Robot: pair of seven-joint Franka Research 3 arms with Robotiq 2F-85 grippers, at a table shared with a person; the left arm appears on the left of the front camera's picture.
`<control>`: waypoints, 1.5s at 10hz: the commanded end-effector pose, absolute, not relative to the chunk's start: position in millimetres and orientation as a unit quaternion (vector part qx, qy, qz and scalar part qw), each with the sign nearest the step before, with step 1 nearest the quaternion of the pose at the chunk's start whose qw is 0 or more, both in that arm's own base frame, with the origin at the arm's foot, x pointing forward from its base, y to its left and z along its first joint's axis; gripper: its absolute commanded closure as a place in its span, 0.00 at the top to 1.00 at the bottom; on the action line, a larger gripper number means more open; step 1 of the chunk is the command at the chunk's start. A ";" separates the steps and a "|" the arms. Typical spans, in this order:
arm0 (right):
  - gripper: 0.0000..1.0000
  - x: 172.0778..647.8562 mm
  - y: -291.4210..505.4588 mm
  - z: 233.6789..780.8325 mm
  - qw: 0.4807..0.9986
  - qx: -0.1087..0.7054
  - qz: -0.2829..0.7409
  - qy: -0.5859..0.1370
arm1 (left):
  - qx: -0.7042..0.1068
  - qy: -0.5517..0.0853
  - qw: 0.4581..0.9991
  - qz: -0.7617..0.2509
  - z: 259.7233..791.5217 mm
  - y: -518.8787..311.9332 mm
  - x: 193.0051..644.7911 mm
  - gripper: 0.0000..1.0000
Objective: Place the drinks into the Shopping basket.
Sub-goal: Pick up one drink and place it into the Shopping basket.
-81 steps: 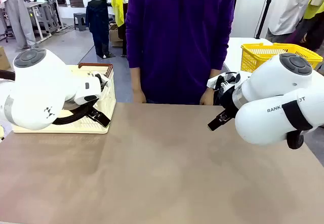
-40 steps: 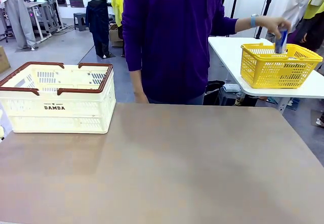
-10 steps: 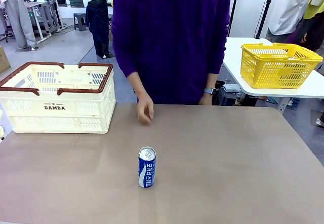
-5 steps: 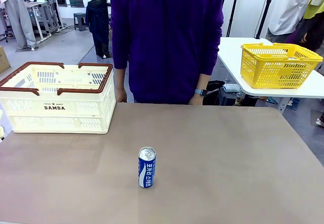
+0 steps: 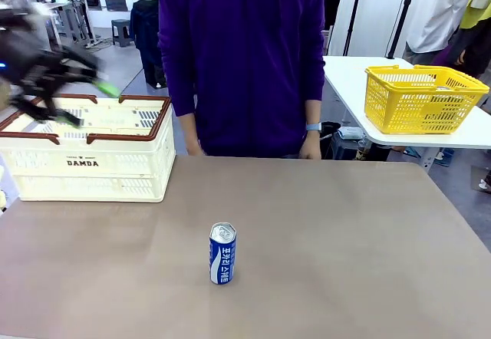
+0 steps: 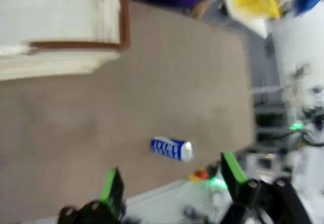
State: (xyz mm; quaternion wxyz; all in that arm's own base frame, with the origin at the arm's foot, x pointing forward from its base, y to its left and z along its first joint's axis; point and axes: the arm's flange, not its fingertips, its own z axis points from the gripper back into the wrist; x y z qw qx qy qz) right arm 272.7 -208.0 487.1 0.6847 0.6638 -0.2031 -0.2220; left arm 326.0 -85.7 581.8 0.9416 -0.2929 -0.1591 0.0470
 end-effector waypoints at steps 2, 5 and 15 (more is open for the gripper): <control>1.00 270.8 -208.7 492.4 0.682 0.667 -0.227 -0.197 | -0.116 -0.128 0.982 -0.073 542.5 -187.2 341.1 1.00; 1.00 270.8 -208.7 492.4 0.682 0.667 -0.227 -0.197 | -0.102 -0.162 0.973 -0.130 508.6 -251.5 310.2 1.00; 1.00 270.8 -208.7 492.4 0.682 0.667 -0.227 -0.197 | -0.105 -0.097 0.985 -0.099 468.1 -318.0 273.6 1.00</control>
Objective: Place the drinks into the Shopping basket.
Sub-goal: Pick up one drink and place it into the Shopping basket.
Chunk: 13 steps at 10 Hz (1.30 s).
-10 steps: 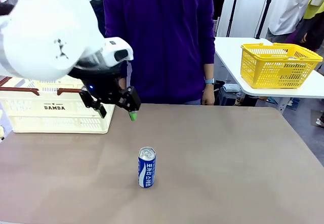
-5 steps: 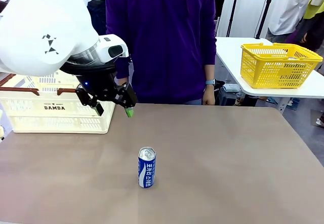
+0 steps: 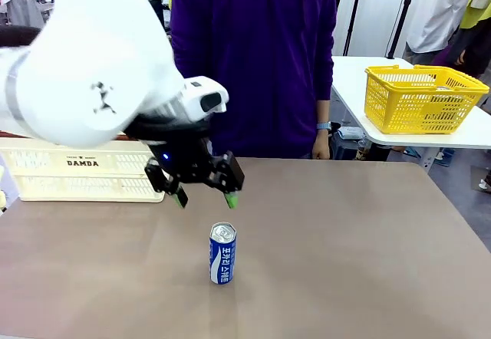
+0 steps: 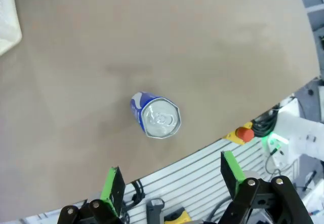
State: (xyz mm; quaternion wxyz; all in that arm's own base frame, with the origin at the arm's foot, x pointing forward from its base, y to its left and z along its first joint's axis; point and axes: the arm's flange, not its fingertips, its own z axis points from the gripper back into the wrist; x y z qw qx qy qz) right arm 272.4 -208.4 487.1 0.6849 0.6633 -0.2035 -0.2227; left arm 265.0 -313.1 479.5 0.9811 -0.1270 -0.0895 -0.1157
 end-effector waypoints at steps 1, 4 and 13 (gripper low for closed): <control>1.00 270.8 -208.7 492.4 0.682 0.667 -0.227 -0.197 | -0.116 -0.082 0.982 -0.126 453.7 -326.1 275.1 1.00; 1.00 270.8 -208.7 492.4 0.682 0.667 -0.227 -0.197 | -0.096 -0.061 0.986 -0.119 425.5 -335.8 275.6 1.00; 1.00 270.8 -208.7 492.4 0.682 0.667 -0.227 -0.197 | -0.040 -0.065 0.991 -0.114 368.1 -356.7 289.6 1.00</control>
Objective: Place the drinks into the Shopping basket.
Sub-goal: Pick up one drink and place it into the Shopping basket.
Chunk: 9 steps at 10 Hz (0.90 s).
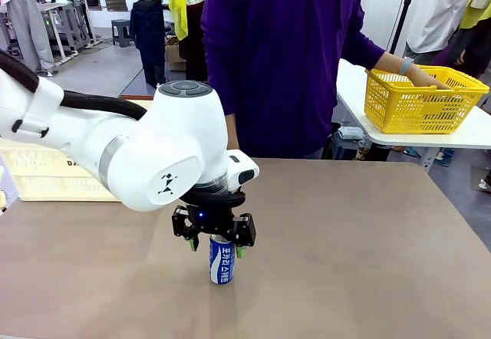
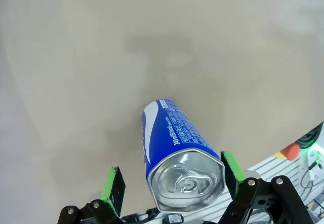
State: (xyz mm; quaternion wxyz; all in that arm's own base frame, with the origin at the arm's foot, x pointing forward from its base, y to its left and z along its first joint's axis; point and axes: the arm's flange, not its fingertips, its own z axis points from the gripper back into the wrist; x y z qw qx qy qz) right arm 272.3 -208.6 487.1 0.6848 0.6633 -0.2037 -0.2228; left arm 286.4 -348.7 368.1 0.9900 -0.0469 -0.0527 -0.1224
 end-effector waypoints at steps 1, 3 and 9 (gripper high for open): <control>1.00 270.8 -208.7 492.4 0.682 0.667 -0.227 -0.197 | -0.036 -0.062 0.991 -0.115 366.6 -358.3 290.2 1.00; 1.00 270.8 -208.7 492.4 0.682 0.667 -0.227 -0.197 | -0.033 -0.066 0.990 -0.116 365.7 -360.4 289.7 0.40; 1.00 270.8 -208.7 492.4 0.682 0.667 -0.227 -0.197 | -0.020 -0.085 0.989 -0.119 368.2 -364.7 286.4 0.00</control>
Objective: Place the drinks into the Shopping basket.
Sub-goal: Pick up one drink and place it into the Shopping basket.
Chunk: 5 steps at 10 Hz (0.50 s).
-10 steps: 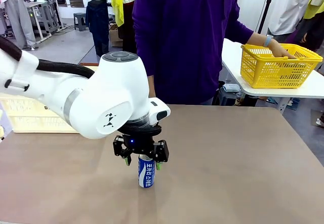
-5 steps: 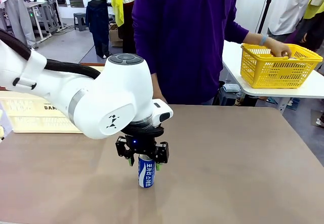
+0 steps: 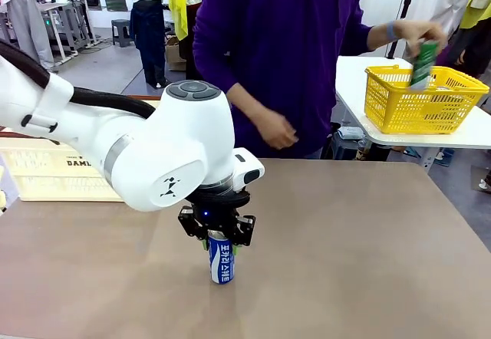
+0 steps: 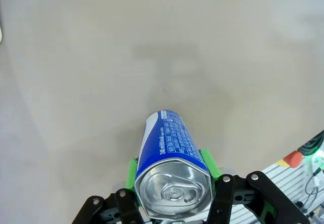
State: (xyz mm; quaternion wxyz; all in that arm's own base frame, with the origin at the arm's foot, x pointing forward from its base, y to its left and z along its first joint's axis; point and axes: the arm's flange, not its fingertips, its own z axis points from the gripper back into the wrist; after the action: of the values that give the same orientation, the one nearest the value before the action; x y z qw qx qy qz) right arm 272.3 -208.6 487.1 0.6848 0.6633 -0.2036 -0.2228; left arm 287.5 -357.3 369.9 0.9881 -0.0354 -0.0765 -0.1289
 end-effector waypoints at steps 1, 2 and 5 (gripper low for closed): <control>1.00 270.8 -208.7 492.4 0.682 0.667 -0.227 -0.197 | -0.024 -0.090 0.988 -0.124 385.3 -361.0 280.3 0.00; 1.00 270.8 -208.7 492.4 0.682 0.667 -0.227 -0.197 | -0.023 -0.100 0.986 -0.129 418.8 -351.6 270.7 0.00; 1.00 270.8 -208.7 492.4 0.682 0.667 -0.227 -0.197 | -0.002 -0.161 0.971 -0.179 559.9 -279.9 221.4 0.00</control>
State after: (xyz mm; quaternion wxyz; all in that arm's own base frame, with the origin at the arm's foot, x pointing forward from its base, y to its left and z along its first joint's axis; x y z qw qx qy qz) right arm 272.4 -208.6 486.8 0.6848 0.6634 -0.2032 -0.2231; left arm 234.5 -321.3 513.0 0.9770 -0.0185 -0.1332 -0.1653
